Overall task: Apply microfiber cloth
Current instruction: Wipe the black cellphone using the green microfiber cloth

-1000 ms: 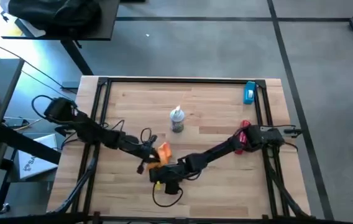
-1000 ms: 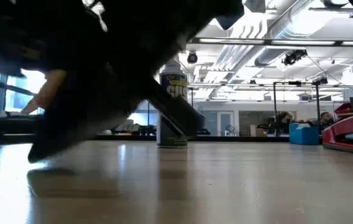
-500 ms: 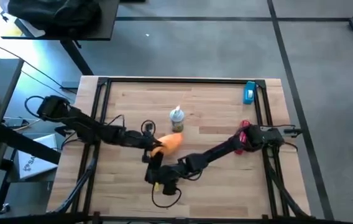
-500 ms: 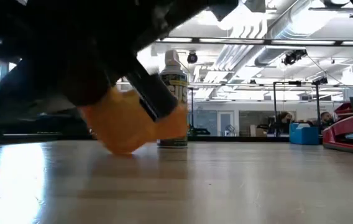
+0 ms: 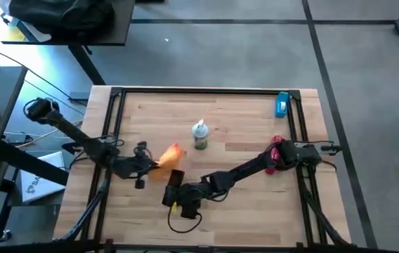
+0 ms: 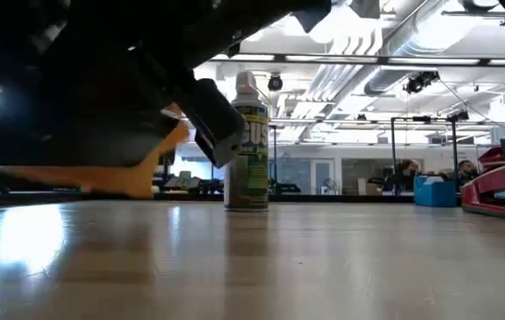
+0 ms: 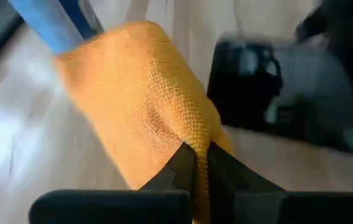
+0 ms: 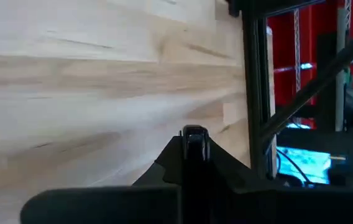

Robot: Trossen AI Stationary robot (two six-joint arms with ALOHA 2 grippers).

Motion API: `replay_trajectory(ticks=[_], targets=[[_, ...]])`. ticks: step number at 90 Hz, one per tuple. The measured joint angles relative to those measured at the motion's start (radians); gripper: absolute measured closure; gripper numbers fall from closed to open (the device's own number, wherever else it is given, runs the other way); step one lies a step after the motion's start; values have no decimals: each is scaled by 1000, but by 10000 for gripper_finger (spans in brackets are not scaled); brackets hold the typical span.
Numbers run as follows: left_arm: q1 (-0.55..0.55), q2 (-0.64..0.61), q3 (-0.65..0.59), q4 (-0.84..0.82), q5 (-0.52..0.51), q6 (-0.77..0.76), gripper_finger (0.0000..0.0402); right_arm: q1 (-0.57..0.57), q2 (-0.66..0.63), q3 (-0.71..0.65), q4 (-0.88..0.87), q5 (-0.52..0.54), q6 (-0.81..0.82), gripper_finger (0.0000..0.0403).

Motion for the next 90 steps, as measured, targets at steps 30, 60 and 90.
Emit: replay_trajectory(ticks=[30,60,90], targets=[[157,140,0,524,306,400,401,-9,39,-1,119,-156,-123,402],[246,360,0,573,489,299,401,-9,39,-1,119,-156,-149,402],[149,202,1,274,362,161,401,-2,40,-2,129,-49,-127,402]])
